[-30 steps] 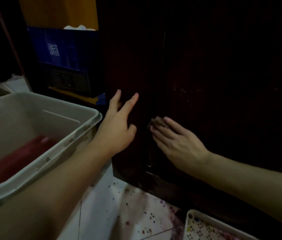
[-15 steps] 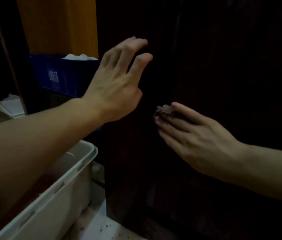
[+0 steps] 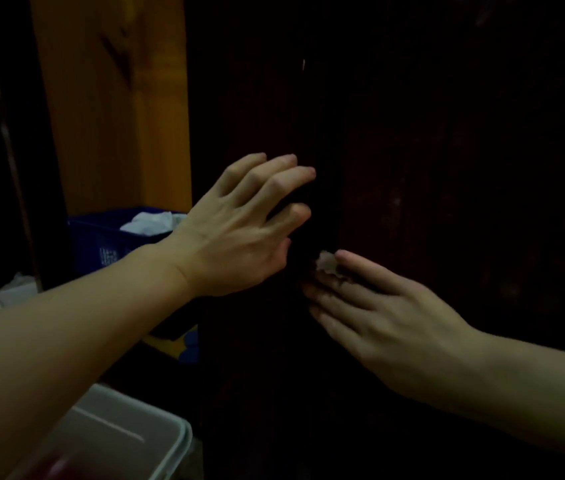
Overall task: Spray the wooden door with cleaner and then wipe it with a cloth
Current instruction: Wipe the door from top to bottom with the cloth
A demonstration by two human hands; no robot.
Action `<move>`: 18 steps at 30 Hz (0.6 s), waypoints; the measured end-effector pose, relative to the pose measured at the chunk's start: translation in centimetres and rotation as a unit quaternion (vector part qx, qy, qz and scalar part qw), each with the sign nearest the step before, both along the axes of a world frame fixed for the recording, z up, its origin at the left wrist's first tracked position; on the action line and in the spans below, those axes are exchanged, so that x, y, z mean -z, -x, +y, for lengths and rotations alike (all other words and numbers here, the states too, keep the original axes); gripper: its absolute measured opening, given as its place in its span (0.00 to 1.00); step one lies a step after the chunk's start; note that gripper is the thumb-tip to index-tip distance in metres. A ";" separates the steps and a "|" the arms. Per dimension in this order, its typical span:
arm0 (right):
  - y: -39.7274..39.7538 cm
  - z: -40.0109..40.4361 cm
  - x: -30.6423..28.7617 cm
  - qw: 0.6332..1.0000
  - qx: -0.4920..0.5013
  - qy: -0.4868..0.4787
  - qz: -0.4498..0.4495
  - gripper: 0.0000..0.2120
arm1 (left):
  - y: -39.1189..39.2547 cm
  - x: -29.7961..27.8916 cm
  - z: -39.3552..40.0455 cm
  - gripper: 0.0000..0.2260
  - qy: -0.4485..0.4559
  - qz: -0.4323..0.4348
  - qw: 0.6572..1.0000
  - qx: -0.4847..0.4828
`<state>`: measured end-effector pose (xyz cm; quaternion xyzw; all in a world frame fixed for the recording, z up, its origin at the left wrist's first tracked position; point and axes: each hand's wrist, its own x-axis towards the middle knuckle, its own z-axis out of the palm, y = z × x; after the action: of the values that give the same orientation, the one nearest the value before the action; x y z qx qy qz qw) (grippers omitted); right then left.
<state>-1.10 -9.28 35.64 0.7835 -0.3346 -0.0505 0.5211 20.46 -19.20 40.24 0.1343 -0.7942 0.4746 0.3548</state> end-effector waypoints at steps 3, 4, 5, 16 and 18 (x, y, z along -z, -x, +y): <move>0.2 -0.4 -6.2 0.998 0.001 0.045 -0.053 0.24 | 0.0 -2.7 0.1 0.16 0.024 -0.027 0.999 -0.024; 0.2 -0.5 -8.4 0.995 0.008 0.070 -0.072 0.24 | 0.0 -3.8 0.1 0.18 0.027 -0.018 0.999 -0.030; 0.1 -0.6 -9.9 0.992 0.010 0.094 -0.080 0.24 | 0.0 -4.9 0.2 0.19 0.027 -0.001 0.999 -0.032; 0.7 -0.7 -14.8 0.985 0.007 0.140 -0.102 0.25 | 0.1 -10.5 1.2 0.14 0.051 -0.005 0.997 -0.056; 0.7 -0.6 -17.5 0.972 0.022 0.188 -0.140 0.26 | 0.3 -11.4 1.5 0.14 0.059 0.001 0.997 -0.055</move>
<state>-1.82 -9.93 53.11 0.6630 -0.4252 0.1122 0.6058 20.11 -17.68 51.59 0.1572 -0.7557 0.5396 0.3363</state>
